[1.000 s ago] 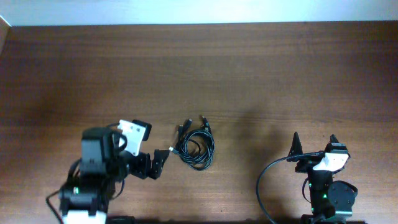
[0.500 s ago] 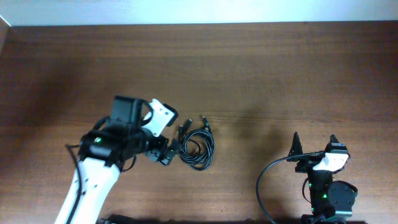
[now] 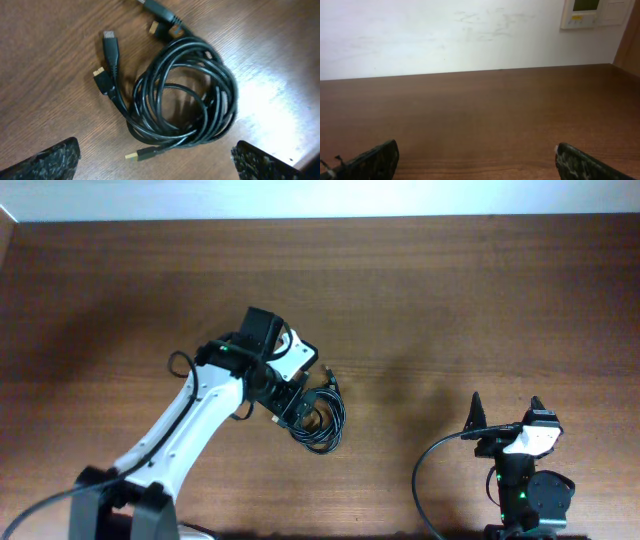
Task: Untangle cables
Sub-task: 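Move the left gripper forward over the black cable bundle, then lower the left gripper and grasp the cable bundle near the connectors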
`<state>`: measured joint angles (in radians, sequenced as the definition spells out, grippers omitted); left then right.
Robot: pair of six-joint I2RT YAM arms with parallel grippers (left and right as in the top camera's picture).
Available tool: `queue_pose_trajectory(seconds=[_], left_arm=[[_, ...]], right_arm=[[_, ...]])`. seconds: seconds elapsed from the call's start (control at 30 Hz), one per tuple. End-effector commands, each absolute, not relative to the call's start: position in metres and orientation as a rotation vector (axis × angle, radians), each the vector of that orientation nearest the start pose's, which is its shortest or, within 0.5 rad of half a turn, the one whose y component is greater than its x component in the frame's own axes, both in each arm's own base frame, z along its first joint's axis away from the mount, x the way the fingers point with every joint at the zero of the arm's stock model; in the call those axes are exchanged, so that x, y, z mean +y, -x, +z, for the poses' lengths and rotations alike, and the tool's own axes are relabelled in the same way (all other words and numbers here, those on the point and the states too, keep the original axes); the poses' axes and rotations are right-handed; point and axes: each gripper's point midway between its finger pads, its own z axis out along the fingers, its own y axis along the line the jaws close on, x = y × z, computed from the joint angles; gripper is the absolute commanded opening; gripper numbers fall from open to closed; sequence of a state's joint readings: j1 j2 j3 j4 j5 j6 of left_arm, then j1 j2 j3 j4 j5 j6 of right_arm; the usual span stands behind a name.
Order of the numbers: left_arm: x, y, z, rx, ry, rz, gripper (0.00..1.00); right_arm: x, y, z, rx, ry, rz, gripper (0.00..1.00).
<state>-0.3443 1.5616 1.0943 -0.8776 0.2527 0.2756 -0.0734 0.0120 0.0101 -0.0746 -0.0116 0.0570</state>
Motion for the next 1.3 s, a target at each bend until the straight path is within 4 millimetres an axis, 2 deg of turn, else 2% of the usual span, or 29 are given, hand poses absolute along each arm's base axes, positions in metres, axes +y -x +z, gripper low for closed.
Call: queue_pose_trajectory(seconds=[0.0,0.17,0.47,0.63,0.73,0.97,1.27], left_arm=[[-0.148,-0.291,0.076,2.785,-0.903,-0.364,0.99],[-0.153,-0.299,0.058,2.801,-0.910,-0.365,0.99],[-0.160,-0.304,0.037,2.815,-0.933,-0.368,0.99],[-0.150,-0.311,0.023,2.917,-0.693,-0.284,0.99],[-0.152,-0.315,0.018,2.939,-0.587,-0.291,0.99],[-0.156,-0.325,0.018,2.905,-0.569,-0.301,0.99],[-0.158,-0.326,0.018,2.903,-0.543,-0.317,0.99]], right_arm=[[-0.019,-0.245,0.154,1.650,-0.120,-0.007,0.99],[-0.019,-0.245,0.154,1.650,-0.119,-0.006,0.99],[-0.019,-0.245,0.154,1.651,-0.119,-0.006,0.99],[-0.019,-0.245,0.154,1.651,-0.119,-0.006,0.99],[-0.019,-0.245,0.154,1.650,-0.119,-0.006,0.99],[-0.019,-0.245,0.154,1.651,-0.120,-0.007,0.99],[-0.019,-0.245,0.154,1.650,-0.120,-0.007,0.99]])
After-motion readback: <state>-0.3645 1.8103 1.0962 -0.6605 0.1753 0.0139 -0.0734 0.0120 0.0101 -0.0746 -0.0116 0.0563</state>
